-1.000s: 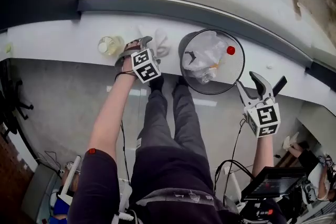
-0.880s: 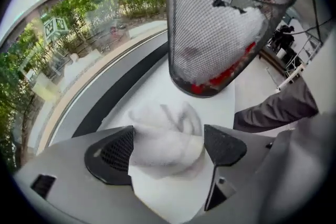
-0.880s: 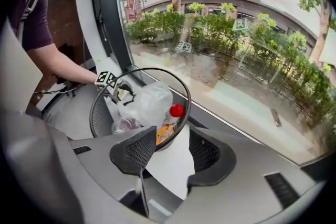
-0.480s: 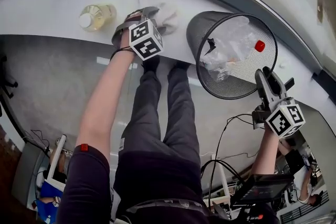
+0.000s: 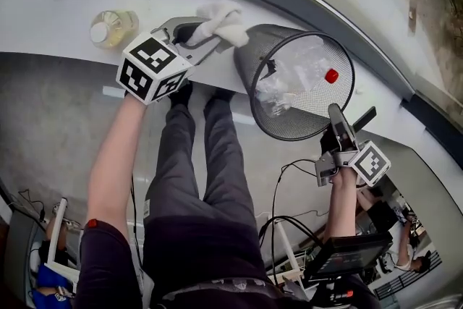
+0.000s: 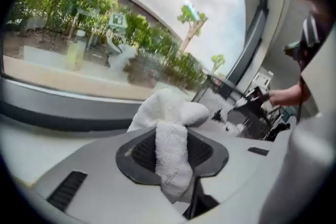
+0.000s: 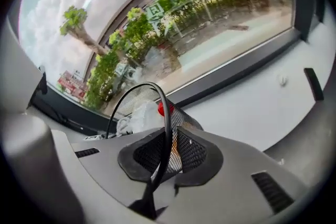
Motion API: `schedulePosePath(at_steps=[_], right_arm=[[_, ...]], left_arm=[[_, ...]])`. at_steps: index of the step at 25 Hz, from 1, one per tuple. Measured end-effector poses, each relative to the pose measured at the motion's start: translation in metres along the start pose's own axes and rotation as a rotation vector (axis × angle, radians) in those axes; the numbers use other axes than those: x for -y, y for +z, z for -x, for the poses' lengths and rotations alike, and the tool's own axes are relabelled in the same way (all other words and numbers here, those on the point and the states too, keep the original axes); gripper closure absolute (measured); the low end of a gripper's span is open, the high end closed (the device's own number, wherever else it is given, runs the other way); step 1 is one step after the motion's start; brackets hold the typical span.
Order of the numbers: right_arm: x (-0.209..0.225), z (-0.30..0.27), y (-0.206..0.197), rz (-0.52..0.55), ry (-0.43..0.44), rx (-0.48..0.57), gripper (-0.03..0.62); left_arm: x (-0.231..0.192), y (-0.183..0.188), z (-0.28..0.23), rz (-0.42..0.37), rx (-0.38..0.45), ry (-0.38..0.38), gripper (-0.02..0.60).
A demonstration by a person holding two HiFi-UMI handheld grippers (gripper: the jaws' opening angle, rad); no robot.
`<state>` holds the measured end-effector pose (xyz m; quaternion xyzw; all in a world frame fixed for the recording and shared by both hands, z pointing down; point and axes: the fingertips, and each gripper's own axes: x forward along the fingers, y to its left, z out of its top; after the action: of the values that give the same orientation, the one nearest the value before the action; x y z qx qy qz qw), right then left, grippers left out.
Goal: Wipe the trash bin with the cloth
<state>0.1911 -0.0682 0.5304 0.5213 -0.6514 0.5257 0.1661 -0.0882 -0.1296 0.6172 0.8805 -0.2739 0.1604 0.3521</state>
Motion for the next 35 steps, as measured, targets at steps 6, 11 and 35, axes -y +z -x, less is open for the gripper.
schedulePosePath(at_steps=[6,11,35], right_arm=[[0.023,0.019,-0.023,-0.205,-0.104,0.050,0.539],[0.027,0.025,-0.032,-0.340,-0.118,0.113,0.537],[0.021,0.027,-0.061,-0.717,-0.104,0.160,0.513]], left_arm=[[0.037,0.069,-0.018,-0.033,0.174,-0.115,0.474],[0.079,0.047,-0.022,0.001,0.142,-0.263,0.474],[0.146,-0.027,0.035,0.062,0.057,-0.233,0.474]])
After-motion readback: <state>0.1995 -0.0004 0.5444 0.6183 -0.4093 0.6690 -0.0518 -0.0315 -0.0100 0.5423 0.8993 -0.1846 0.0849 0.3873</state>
